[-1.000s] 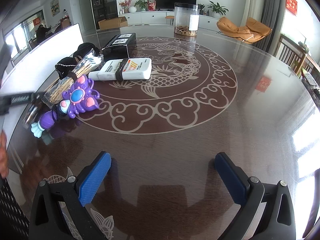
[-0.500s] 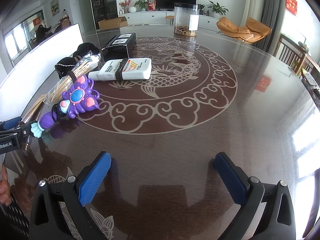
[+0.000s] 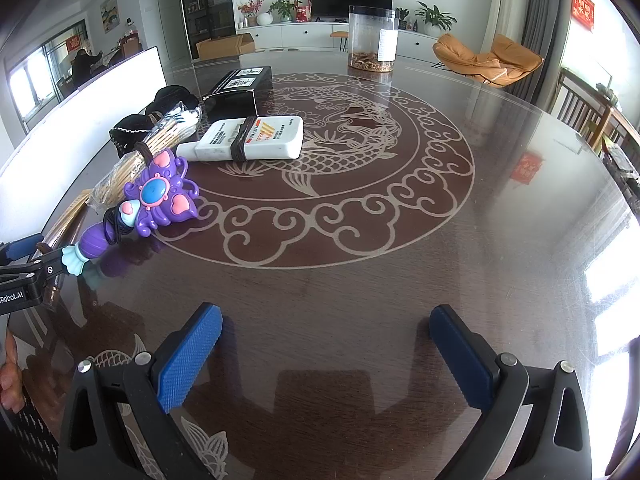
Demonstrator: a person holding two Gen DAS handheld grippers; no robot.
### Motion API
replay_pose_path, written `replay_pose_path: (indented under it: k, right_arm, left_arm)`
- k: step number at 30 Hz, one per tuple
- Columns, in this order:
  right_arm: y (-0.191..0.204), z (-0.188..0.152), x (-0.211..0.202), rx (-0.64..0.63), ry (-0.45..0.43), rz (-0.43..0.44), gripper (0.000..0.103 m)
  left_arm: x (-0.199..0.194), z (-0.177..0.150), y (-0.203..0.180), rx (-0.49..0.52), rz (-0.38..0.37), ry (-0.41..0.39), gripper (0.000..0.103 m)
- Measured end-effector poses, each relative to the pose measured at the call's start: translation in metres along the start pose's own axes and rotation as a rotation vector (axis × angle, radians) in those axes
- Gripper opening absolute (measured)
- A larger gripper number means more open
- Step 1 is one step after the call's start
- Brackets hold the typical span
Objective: Organize objects
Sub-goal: 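Hold the gold tube in the left gripper while the right gripper reaches the purple toy wand, then lift the gold tube with the left gripper while the right gripper grasps the purple wand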
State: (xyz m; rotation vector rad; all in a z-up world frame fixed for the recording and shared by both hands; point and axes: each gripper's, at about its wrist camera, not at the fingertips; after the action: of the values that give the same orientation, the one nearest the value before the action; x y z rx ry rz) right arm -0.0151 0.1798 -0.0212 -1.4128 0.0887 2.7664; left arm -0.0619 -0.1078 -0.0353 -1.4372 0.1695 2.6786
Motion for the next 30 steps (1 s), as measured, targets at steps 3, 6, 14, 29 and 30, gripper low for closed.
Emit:
replay_pose_path:
  k: [3, 6, 14, 29, 30]
  right_arm:
    - [0.0, 0.0, 0.0, 0.0, 0.0, 0.0, 0.103]
    - [0.0, 0.0, 0.0, 0.0, 0.0, 0.0, 0.103]
    - [0.0, 0.0, 0.0, 0.001, 0.0, 0.0, 0.103]
    - [0.106, 0.06, 0.023, 0.111, 0.109, 0.153, 0.103]
    - [0.114, 0.059, 0.029, 0.069, 0.117, 0.129, 0.103]
  left_arm:
    - [0.0, 0.0, 0.0, 0.0, 0.0, 0.0, 0.103]
    - [0.001, 0.0, 0.0, 0.0, 0.0, -0.001, 0.103]
    - [-0.002, -0.001, 0.001, -0.002, 0.002, -0.007, 0.103]
    - [-0.003, -0.004, 0.003, 0.0, 0.003, -0.014, 0.103]
    - [-0.003, -0.004, 0.003, 0.002, -0.001, -0.012, 0.103]
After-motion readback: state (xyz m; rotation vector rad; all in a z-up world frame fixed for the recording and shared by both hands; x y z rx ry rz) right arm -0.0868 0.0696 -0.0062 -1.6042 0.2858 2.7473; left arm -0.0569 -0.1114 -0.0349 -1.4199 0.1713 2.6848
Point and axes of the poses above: each gripper's, at about its wrist camera, not at the fingertips, and x roughly the way its jaws point, y to its left, z to its top, and after that the axes turned 5 degrees about x, right-handed
